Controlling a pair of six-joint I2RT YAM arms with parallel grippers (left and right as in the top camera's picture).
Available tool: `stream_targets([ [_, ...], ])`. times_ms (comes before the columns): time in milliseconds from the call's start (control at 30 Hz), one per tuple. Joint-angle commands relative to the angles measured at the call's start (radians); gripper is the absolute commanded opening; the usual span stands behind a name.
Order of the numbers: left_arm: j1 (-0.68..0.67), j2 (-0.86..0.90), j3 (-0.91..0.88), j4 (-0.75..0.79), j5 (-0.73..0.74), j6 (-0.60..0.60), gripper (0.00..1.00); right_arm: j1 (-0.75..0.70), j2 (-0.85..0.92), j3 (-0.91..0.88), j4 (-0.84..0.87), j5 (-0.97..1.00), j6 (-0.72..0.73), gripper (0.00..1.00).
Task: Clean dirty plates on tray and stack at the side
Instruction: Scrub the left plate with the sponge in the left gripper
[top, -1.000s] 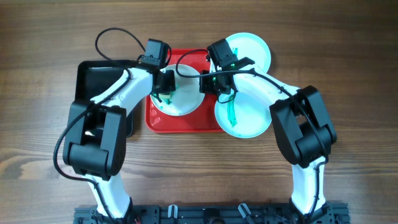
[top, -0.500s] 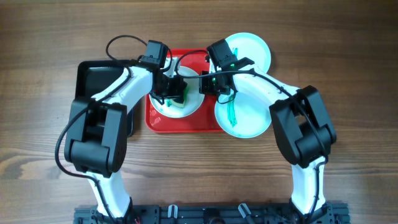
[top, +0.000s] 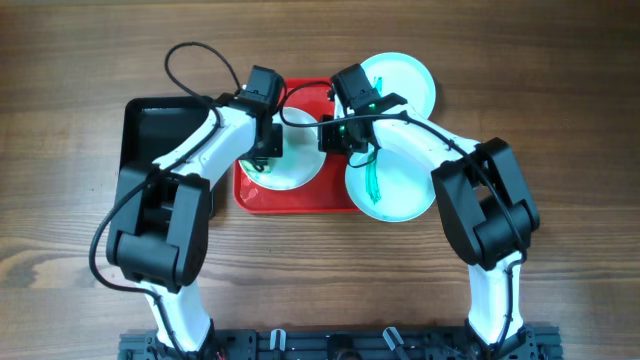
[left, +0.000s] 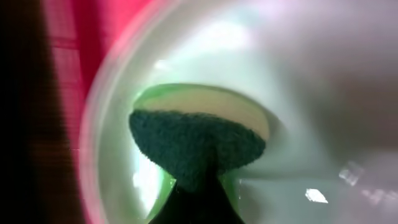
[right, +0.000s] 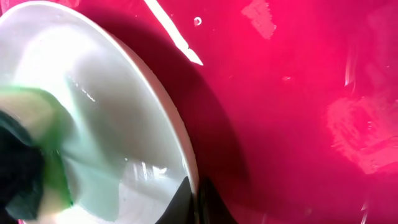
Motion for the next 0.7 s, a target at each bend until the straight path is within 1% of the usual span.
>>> stream_targets([
  [0,-0.037,-0.016,-0.006,-0.016,0.393,0.102,0.04,-0.008,0.02,0.019,0.006,-0.001,0.007,0.04],
  [33,-0.041,-0.016,-0.006,-0.023,0.416,0.102,0.04,-0.008,0.02,0.019,0.006,-0.001,0.008,0.04],
  [100,-0.045,-0.014,-0.006,-0.018,0.402,0.102,0.04,-0.008,0.02,0.019,0.006,-0.001,0.007,0.04],
  [200,-0.045,-0.01,-0.006,0.008,0.303,0.097,0.04,-0.008,0.02,0.019,0.004,-0.001,0.005,0.04],
  [233,-0.045,-0.009,-0.006,0.029,0.237,0.084,0.04,-0.008,0.02,0.019,0.005,-0.001,0.005,0.04],
  [367,-0.045,-0.009,-0.006,0.148,-0.088,-0.035,0.04,-0.008,0.02,0.019,0.005,-0.001,0.005,0.04],
  [433,-0.045,-0.009,-0.006,0.229,-0.161,-0.042,0.04,-0.008,0.02,0.019,0.005,-0.001,0.005,0.04],
  [500,-0.045,-0.009,-0.006,0.293,-0.173,-0.044,0.04,-0.008,0.02,0.019,0.005,-0.001,0.005,0.04],
  [533,-0.045,-0.009,-0.006,0.305,-0.191,-0.076,0.04,-0.008,0.02,0.019,0.005,-0.001,0.005,0.04],
  [600,-0.045,-0.009,-0.008,0.296,-0.225,-0.118,0.04,-0.008,0.02,0.019,0.006,-0.001,0.005,0.04],
  [667,-0.045,-0.009,-0.01,0.255,-0.224,-0.117,0.04,-0.008,0.02,0.019,0.006,-0.001,0.005,0.04],
])
